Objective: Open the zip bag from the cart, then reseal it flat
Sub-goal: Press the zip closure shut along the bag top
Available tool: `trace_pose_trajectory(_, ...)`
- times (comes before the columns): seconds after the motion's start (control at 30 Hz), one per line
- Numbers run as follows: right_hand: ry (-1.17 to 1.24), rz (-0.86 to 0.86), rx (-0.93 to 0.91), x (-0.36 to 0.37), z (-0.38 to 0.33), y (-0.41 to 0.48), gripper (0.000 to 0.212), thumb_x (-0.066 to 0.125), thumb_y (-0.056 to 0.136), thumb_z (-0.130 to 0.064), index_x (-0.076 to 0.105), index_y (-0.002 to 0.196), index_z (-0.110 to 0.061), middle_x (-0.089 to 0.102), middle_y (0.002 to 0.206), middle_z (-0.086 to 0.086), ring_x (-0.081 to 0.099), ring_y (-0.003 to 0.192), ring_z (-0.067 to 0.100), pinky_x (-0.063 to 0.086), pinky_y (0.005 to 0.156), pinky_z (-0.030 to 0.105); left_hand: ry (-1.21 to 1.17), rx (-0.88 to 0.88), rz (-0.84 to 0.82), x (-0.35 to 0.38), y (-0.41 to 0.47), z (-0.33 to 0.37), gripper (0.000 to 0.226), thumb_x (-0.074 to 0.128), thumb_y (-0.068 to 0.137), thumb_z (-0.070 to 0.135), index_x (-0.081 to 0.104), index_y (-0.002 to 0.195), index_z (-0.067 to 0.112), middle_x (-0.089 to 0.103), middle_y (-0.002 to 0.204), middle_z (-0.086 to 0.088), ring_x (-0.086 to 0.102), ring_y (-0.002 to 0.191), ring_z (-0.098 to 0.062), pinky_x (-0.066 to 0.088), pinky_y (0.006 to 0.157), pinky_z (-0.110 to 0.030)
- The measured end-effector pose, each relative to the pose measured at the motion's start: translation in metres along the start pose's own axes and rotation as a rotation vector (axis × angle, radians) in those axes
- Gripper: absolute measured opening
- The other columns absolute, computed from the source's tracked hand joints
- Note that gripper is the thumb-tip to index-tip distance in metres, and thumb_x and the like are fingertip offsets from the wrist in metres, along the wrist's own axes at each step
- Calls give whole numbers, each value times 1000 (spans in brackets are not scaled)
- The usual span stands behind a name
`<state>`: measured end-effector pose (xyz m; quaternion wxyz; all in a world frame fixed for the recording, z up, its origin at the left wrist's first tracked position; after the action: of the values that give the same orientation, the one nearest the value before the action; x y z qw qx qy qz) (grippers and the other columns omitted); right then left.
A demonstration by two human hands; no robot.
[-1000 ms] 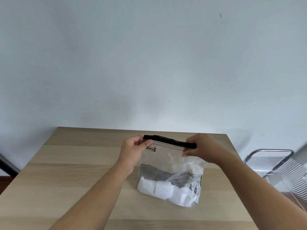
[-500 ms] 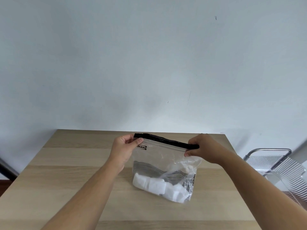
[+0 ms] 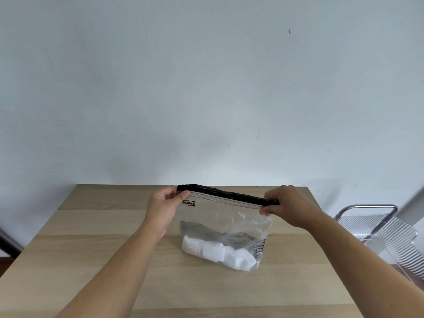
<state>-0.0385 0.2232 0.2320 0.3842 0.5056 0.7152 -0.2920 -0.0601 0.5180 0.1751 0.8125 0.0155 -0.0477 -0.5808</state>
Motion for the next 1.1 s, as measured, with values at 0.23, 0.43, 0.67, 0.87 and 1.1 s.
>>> trace_pose_trajectory(0.23, 15, 54, 37, -3, 9, -2, 29, 80, 71, -27, 64, 68, -4, 68, 69, 10, 50, 61, 25, 35, 51, 11, -4, -8, 37, -7, 1, 1, 11, 72, 76, 4, 70, 70, 14, 71, 60, 8, 61, 58, 2, 47, 58, -7)
trace_pose_trajectory(0.43, -55, 58, 35, -3, 14, -1, 22, 77, 72, -34, 62, 61, -23, 65, 68, 2, 46, 54, 10, 34, 56, 20, -26, -19, 32, -4, -4, 3, 10, 71, 76, 2, 70, 72, 11, 71, 59, 10, 62, 58, 3, 48, 58, -7)
trace_pose_trajectory(0.67, 0, -69, -46, -17, -22, 0, 51, 84, 61, -41, 62, 106, -40, 63, 107, -21, 56, 100, 3, 44, 79, 20, -30, -37, -145, 25, -18, 30, 17, 78, 60, 27, 74, 72, 16, 72, 66, 9, 64, 65, 0, 49, 62, -10)
trace_pose_trajectory(0.87, 33, -79, -217, -7, -89, 9, 16, 79, 69, -30, 70, 83, -28, 72, 82, -10, 65, 82, 8, 49, 73, 27, 37, 108, -172, 57, -34, 45, 10, 80, 68, 9, 74, 70, 16, 73, 65, 3, 65, 62, -6, 48, 59, -14)
trace_pose_trajectory(1.1, 3, -63, -188, 2, -73, 13, 8, 76, 74, -24, 70, 75, -19, 69, 70, 5, 53, 61, 18, 38, 57, 30, 21, 123, -110, 42, -35, 39, 5, 72, 78, 12, 73, 73, 12, 74, 69, 3, 67, 68, -7, 50, 66, -14)
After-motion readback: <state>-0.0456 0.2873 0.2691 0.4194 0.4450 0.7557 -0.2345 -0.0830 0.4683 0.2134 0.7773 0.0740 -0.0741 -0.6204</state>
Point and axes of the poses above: each hand's wrist, its own y-axis towards the middle knuckle, its own x-axis out of the palm, z = x × y, the point moved 3 cm from there along y, towards the middle knuckle
